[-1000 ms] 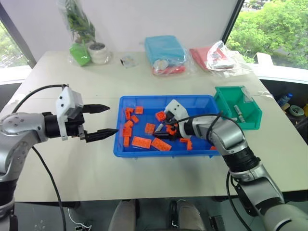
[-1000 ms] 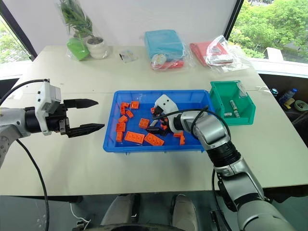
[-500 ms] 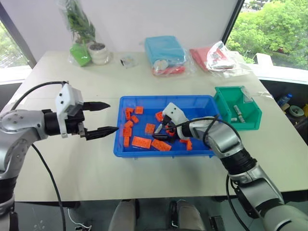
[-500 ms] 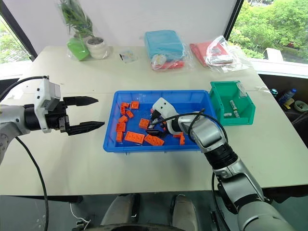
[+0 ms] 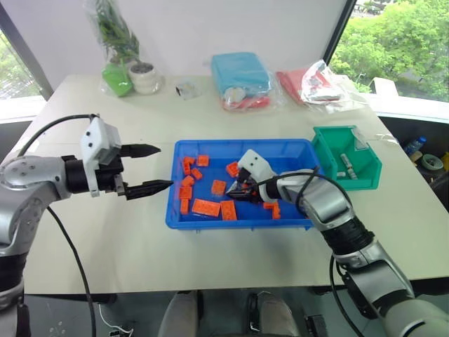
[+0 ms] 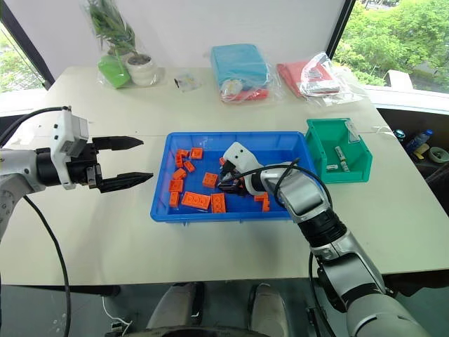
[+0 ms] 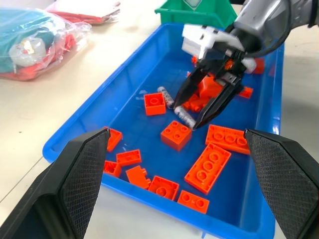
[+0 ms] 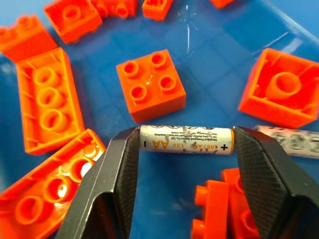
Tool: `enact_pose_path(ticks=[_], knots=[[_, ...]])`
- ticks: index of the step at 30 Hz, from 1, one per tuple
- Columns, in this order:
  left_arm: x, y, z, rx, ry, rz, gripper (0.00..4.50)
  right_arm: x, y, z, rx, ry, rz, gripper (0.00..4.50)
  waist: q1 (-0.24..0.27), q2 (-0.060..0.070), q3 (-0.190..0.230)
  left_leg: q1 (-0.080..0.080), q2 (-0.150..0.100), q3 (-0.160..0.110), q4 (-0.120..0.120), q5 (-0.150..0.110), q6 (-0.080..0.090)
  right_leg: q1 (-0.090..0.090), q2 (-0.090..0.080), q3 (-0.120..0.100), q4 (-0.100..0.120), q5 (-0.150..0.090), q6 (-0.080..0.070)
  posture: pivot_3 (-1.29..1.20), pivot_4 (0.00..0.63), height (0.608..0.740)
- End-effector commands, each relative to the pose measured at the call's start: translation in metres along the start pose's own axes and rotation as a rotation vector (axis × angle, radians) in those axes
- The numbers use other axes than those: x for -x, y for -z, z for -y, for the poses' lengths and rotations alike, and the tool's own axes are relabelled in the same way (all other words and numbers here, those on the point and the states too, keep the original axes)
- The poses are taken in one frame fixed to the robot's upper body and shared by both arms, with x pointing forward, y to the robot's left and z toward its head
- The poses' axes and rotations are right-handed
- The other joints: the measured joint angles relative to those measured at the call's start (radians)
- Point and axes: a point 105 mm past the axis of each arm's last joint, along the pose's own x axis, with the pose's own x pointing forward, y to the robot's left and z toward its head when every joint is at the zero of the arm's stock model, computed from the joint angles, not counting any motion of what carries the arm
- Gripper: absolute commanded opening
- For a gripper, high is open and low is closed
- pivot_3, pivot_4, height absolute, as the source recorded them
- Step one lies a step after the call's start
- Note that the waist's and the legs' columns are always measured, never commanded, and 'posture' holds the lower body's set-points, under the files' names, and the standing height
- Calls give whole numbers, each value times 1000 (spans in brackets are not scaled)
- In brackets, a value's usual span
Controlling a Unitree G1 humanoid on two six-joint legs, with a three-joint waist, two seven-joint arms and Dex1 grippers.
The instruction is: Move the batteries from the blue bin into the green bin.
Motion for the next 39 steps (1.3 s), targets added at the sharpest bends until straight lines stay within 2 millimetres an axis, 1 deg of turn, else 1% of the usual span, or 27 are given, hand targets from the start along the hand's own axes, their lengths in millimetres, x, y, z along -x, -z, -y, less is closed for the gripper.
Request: enact_pose_path(ticks=[1,2,4,6,7,9,10,11,12,14,16,18,19,22,24,26,27,30,32,33,35,37,39], knots=[[0,-9,-1,-48,0,21,4500,46,-45,24,-4,94,155,2237,1,0,0,0,0,0,0,0,0,0,0,0,0,0,0,0,150,681],[0,-8,-1,-48,0,20,4500,64,-49,39,-26,154,177,2237,2,0,0,0,0,0,0,0,0,0,0,0,0,0,0,0,150,681],[1,-6,-1,-50,0,9,4500,97,-51,64,-74,261,203,2237,5,0,0,0,0,0,0,0,0,0,0,0,-1,0,0,0,150,681],[1,-3,-1,-47,0,6,4500,133,-38,94,-107,406,186,2237,8,0,0,-1,-1,0,0,0,0,0,0,0,-2,0,0,0,150,681],[1,-3,-1,-46,1,6,4500,147,-33,104,-110,459,175,2237,8,0,0,-1,-1,0,0,0,-1,0,0,0,-2,0,0,0,150,681],[1,-2,0,-41,8,10,4500,176,-14,125,-133,577,130,2237,7,-2,-2,-1,-1,1,-1,-1,-1,0,-1,0,-3,0,0,0,150,681],[1,-2,0,-40,11,11,4500,184,-8,130,-140,605,116,2237,5,-3,-2,-1,-1,2,-1,-1,-1,0,-1,0,-3,-1,0,0,150,681],[0,-3,1,-38,20,13,4500,195,1,138,-155,647,98,2237,2,-3,-2,-1,-1,2,-1,-1,-1,0,-1,0,-4,-1,0,0,150,681],[-2,-3,2,-38,28,17,4500,202,10,143,-174,673,86,2237,0,-3,-2,-1,0,2,-1,-1,-1,0,-1,0,-4,-1,0,0,150,681],[-4,-5,3,-38,40,23,4500,207,21,148,-201,691,81,2237,-4,-2,-2,-1,0,3,-1,0,0,1,0,0,-3,-1,1,0,150,681],[-7,-6,4,-41,48,30,4500,200,28,149,-214,683,75,3317,-9,-2,-2,0,1,5,-1,0,0,2,0,0,-2,0,2,0,150,681],[-9,-7,4,-43,54,38,4500,191,28,149,-212,669,86,4215,-13,0,-1,0,2,5,-1,0,0,2,0,0,-1,0,2,0,150,681],[-9,-8,3,-44,56,41,4500,189,27,150,-199,671,87,4434,-15,-1,-1,0,2,5,-1,0,0,2,0,0,-1,0,2,0,150,681],[-11,-10,4,-45,63,48,4500,184,17,151,-132,660,111,4434,-13,0,-1,0,2,5,-1,0,0,2,-1,0,-1,0,2,0,150,681],[-10,-12,5,-45,65,52,4500,178,1,145,-92,601,162,4434,-9,1,0,0,2,5,0,0,0,2,-1,0,-1,0,2,0,150,681],[-10,-13,5,-44,66,55,4500,161,-18,125,-43,471,210,4434,-7,1,0,0,2,5,0,0,0,2,-1,0,-2,0,2,0,150,681],[-10,-13,5,-44,67,56,4500,149,-26,113,-35,393,234,4434,-6,1,-1,0,2,5,0,0,0,2,-1,0,-2,0,2,0,150,681],[-11,-14,6,-45,69,57,4500,111,-40,75,-7,190,262,4434,-9,0,-1,1,2,5,-1,0,0,2,0,0,-1,0,2,0,150,681],[-12,-14,7,-47,70,58,4500,87,-42,57,8,112,250,4434,-8,-1,-1,1,2,4,0,0,0,2,0,0,-1,0,2,0,150,681],[-12,-15,7,-48,70,59,4500,74,-39,50,28,87,225,4434,-8,-1,-1,1,2,4,0,0,0,1,0,0,-1,1,1,0,150,681],[-13,-16,7,-50,72,61,4500,52,-26,40,99,61,159,4434,0,-1,-1,1,2,4,0,0,0,0,-1,0,-1,1,1,0,150,681],[-13,-17,8,-51,72,62,4500,38,-17,36,142,39,121,4434,3,-1,-2,0,1,4,1,0,0,-1,-1,0,-1,1,1,0,150,681],[-12,-17,8,-53,70,60,4500,29,-14,36,140,34,108,4434,3,-2,-2,-1,1,3,1,0,0,0,-1,0,-2,1,1,0,150,681]])
